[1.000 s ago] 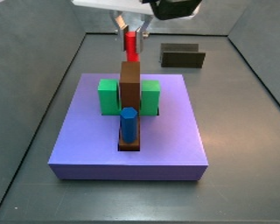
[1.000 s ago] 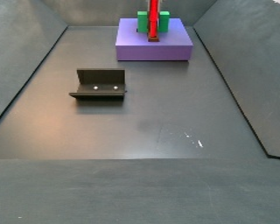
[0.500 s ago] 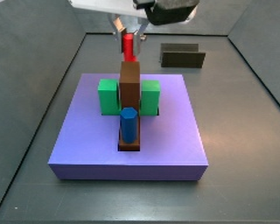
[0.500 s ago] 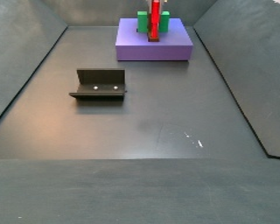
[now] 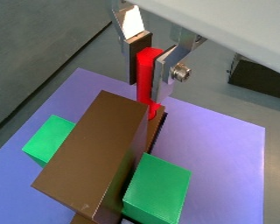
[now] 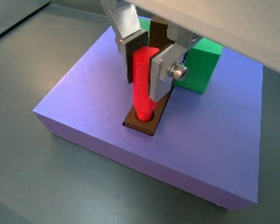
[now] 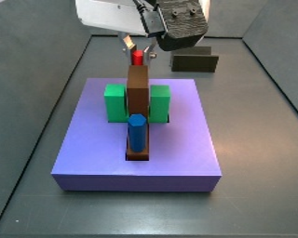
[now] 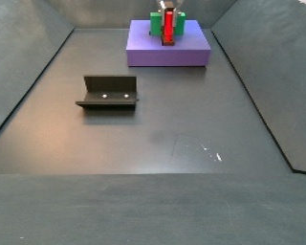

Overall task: Pick up the red object. Move up. Place the red object on the fixture. Regrasp the red object. Move to above the board. Insert the red object.
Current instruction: Insert the red object.

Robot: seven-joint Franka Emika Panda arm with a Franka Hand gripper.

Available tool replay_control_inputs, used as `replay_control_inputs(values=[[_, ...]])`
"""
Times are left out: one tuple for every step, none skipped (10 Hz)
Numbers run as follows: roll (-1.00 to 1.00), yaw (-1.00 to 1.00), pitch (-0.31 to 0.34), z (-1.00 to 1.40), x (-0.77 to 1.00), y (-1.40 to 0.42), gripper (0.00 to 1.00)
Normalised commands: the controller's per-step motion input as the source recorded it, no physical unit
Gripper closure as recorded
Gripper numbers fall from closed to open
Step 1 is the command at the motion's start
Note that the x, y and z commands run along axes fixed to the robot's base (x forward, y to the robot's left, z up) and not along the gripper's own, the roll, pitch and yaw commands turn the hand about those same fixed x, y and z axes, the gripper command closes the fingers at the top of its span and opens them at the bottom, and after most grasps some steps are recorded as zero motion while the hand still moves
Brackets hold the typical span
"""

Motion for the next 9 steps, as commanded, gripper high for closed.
replay_control_inputs(values=[[0.0,0.0,0.0,-0.39,0.27,0.0,1.0],[0.0,0.0,0.067,-0.15,0.39,-0.02,1.0],[0.0,0.0,0.033,-0.16,0.1,-0.02,1.0],[0.0,0.0,0.0,-0.28,-0.07,0.0,1.0],[-0.02,0.0,0.0,-0.25,0.0,-0.09,1.0],[0.0,0.0,0.0,-0.3,0.0,0.0,1.0],[0.03,0.0,-0.024,-0.37,0.0,0.0,1.0],[0.0,0.0,0.0,-0.03,0.0,0.0,1.0],[0.0,0.0,0.0,0.0,0.0,0.0,1.0]])
